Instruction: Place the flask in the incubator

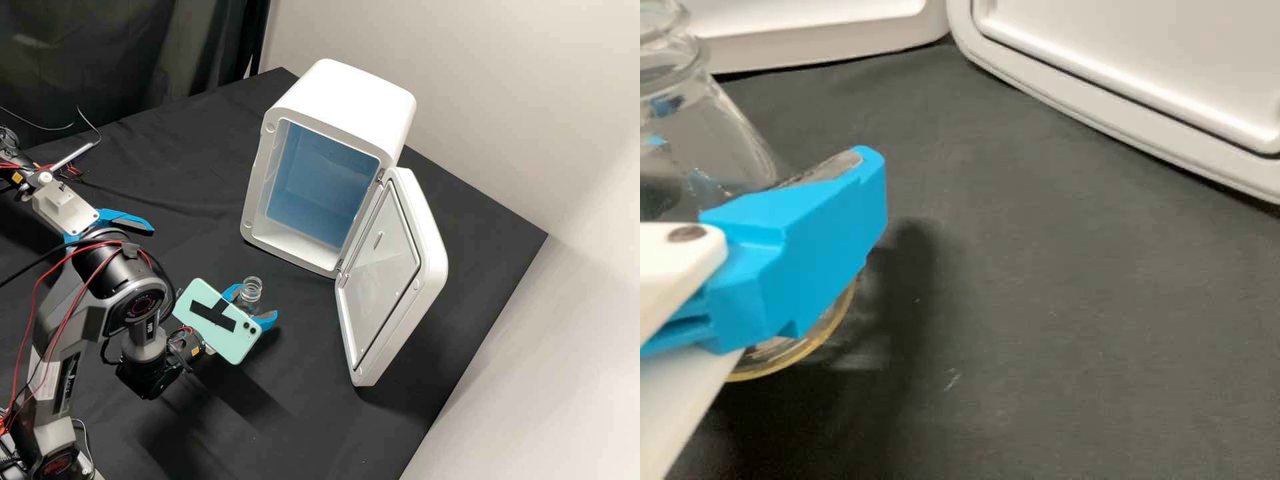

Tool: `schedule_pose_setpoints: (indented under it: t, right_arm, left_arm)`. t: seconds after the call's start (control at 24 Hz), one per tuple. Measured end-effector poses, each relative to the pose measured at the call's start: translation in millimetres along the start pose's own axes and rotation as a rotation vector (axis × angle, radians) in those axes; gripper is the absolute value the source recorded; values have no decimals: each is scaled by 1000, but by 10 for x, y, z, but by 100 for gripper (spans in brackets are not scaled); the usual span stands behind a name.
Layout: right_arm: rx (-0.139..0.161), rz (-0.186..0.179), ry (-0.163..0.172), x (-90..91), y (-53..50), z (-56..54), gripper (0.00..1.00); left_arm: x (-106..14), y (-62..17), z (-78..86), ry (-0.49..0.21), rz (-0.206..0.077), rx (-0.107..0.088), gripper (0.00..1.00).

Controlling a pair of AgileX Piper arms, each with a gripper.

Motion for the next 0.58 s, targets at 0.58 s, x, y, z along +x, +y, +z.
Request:
schedule_pose_setpoints:
  t: [0.58]
  right_arm:
    - [111, 227, 157, -373, 540, -286, 0]
  left_arm:
    - [0, 0, -1, 1, 0, -1, 100]
